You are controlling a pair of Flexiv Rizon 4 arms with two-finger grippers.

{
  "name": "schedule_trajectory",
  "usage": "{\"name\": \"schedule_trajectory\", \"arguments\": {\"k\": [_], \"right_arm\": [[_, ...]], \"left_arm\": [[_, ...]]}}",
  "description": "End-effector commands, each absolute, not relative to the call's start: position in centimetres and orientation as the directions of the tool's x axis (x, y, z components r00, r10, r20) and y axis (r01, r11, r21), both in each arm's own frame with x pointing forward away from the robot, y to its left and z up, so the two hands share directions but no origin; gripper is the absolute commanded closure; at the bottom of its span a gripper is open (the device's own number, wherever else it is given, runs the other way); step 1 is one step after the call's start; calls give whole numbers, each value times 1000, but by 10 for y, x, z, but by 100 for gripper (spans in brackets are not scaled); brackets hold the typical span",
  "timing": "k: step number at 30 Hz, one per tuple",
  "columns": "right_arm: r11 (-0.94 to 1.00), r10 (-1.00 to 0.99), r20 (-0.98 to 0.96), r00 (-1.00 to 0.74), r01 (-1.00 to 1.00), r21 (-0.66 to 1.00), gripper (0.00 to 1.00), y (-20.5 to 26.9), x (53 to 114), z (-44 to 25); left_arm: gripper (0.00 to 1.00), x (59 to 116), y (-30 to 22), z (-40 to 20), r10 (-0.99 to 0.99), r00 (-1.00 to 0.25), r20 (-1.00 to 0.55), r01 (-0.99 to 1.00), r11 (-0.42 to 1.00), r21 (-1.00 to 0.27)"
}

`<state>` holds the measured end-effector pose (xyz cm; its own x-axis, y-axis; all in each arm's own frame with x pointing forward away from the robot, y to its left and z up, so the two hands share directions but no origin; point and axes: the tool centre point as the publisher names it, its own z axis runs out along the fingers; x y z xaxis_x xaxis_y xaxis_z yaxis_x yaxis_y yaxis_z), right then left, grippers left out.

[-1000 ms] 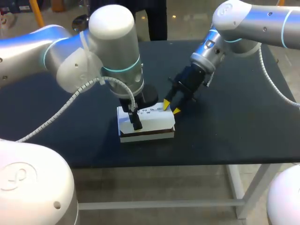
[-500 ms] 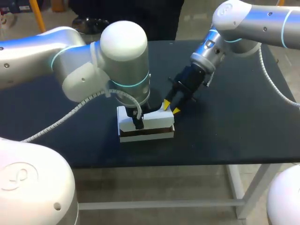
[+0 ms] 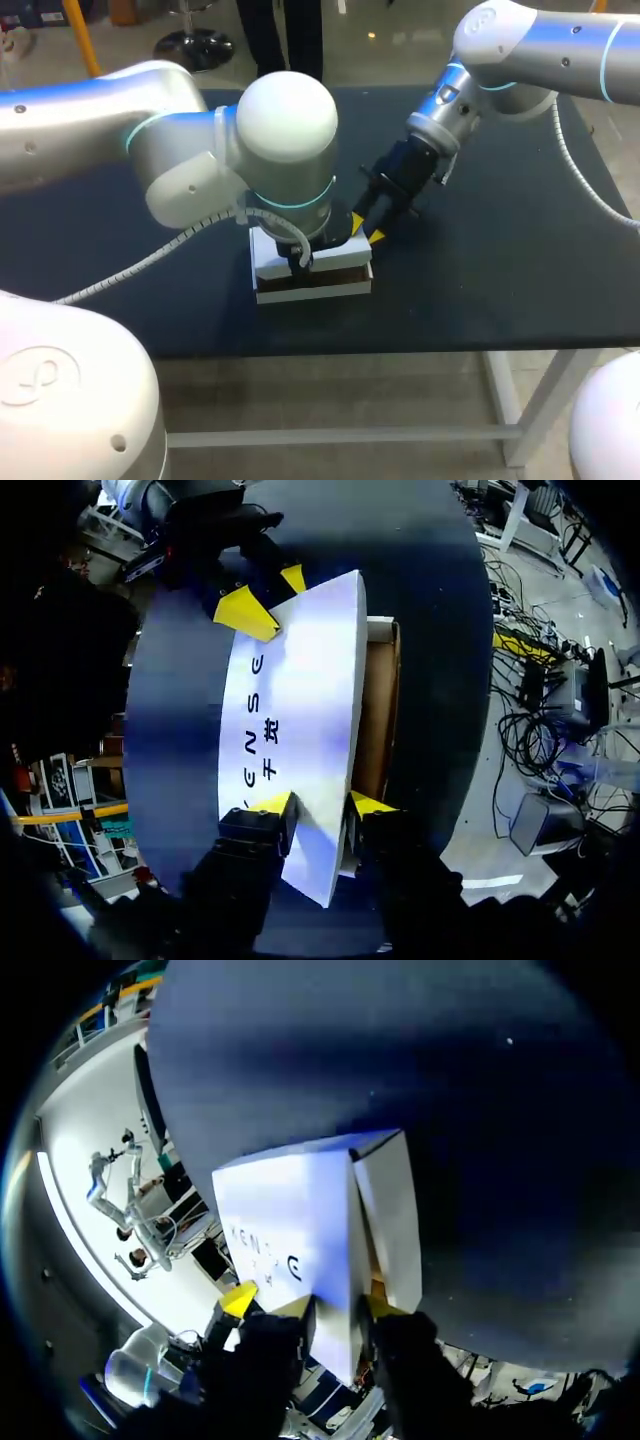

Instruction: Assemble the packaging by folding the flat box into shape, placing the metal phone stand inside, and closing the box properly

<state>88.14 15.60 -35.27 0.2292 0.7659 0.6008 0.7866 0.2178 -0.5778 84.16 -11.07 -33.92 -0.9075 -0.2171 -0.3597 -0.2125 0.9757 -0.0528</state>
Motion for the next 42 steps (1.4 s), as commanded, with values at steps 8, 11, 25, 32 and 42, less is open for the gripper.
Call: {"name": "schedule_trajectory", "arguments": {"k": [8,11,25,32,42], "right_arm": [[215,769,597,227,788,-577,65,157,880,-351],[212,772,595,226,790,-575,64,157,879,-350],[201,778,585,228,792,-576,62,152,875,-351],[192,778,583,233,796,-574,63,148,872,-351],[177,776,585,236,809,-560,64,143,870,-347]], "left_arm": [[67,837,-116,-343,-193,-888,-417,-200,979,-28],[67,838,-115,-343,-190,-888,-419,-197,980,-25],[66,838,-114,-351,-185,-891,-415,-197,980,-16],[65,836,-113,-357,-184,-894,-407,-198,980,-8],[60,833,-112,-360,-190,-899,-395,-206,979,-3]]}}
